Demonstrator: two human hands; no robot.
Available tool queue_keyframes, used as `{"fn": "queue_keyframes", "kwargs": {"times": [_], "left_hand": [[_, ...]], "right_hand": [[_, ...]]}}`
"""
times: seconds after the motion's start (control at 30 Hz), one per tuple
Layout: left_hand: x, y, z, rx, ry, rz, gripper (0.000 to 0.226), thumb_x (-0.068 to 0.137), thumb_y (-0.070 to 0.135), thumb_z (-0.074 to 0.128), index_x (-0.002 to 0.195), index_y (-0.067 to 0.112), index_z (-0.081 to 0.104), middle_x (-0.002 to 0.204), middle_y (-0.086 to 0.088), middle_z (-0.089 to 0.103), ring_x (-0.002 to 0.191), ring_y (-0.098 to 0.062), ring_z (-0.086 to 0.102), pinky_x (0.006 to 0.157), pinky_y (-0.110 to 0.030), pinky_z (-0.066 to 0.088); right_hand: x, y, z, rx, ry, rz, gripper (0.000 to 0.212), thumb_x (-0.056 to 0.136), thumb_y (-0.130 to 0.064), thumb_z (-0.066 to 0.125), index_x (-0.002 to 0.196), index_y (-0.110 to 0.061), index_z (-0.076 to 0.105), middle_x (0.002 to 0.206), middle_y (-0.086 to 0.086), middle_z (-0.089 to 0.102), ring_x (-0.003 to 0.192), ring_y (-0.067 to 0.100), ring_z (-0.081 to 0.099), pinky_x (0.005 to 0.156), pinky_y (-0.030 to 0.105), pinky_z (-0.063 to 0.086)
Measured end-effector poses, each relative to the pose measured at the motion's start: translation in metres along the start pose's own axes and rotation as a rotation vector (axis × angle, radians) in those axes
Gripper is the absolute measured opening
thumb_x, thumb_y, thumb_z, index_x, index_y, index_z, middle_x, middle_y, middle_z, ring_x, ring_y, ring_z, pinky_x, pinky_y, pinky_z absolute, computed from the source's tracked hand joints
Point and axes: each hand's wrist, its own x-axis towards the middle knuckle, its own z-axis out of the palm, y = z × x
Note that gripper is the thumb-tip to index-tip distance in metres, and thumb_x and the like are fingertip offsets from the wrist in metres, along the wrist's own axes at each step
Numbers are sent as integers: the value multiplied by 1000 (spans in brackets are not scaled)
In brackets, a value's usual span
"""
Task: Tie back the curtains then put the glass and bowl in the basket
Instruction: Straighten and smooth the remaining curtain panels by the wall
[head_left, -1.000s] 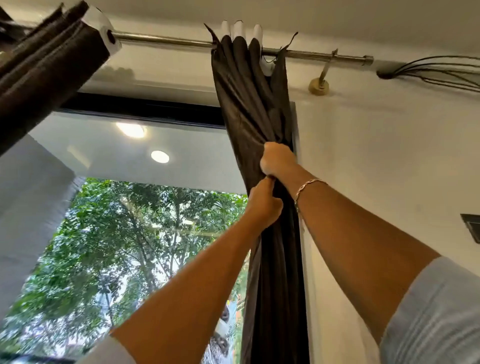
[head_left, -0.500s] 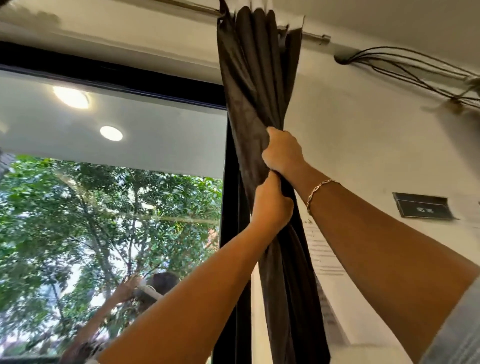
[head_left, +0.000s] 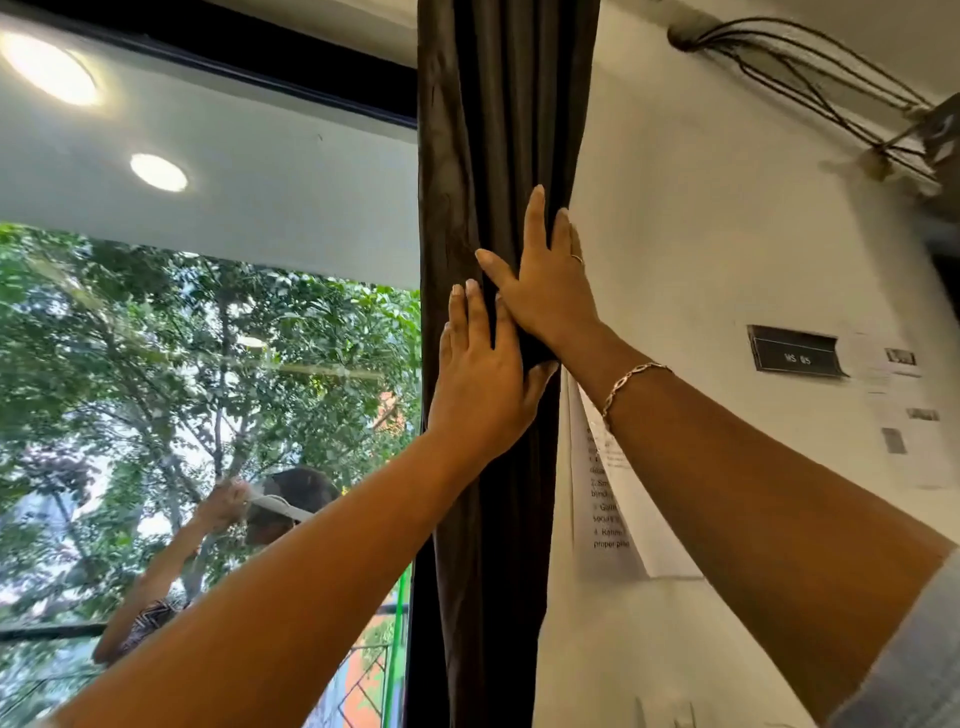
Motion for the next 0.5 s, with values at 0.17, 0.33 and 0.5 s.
{"fn": "queue_keyframes", "kwargs": {"times": [0.17, 0.33, 0.5], "left_hand": [[-23, -15, -23, 38, -70, 42, 75, 94, 52, 27, 148, 11, -5, 155, -15, -15, 143, -28, -18, 116, -40, -6], [-67, -27, -43, 18, -136, 61, 78, 92, 54, 30, 148, 8, 0, 155, -17, -12, 144, -29, -14, 118, -39, -4], [-124, -40, -58, 15, -233, 88, 82, 91, 60, 26, 147, 6, 1, 155, -18, -13, 144, -30, -13, 117, -39, -5]], "right_hand": [[-31, -8, -14, -189, -93, -5, 83, 91, -59, 31, 148, -16, -12, 155, 20, -11, 144, 31, -12, 118, 41, -1], [-79, -37, -16, -286, -174, 35, 83, 91, -59, 28, 148, -12, -10, 155, 19, -12, 144, 30, -14, 118, 42, -3], [-137, -64, -11, -365, -249, 71, 81, 93, -57, 28, 148, -9, -7, 155, 20, -8, 145, 31, -10, 117, 41, -1]]}}
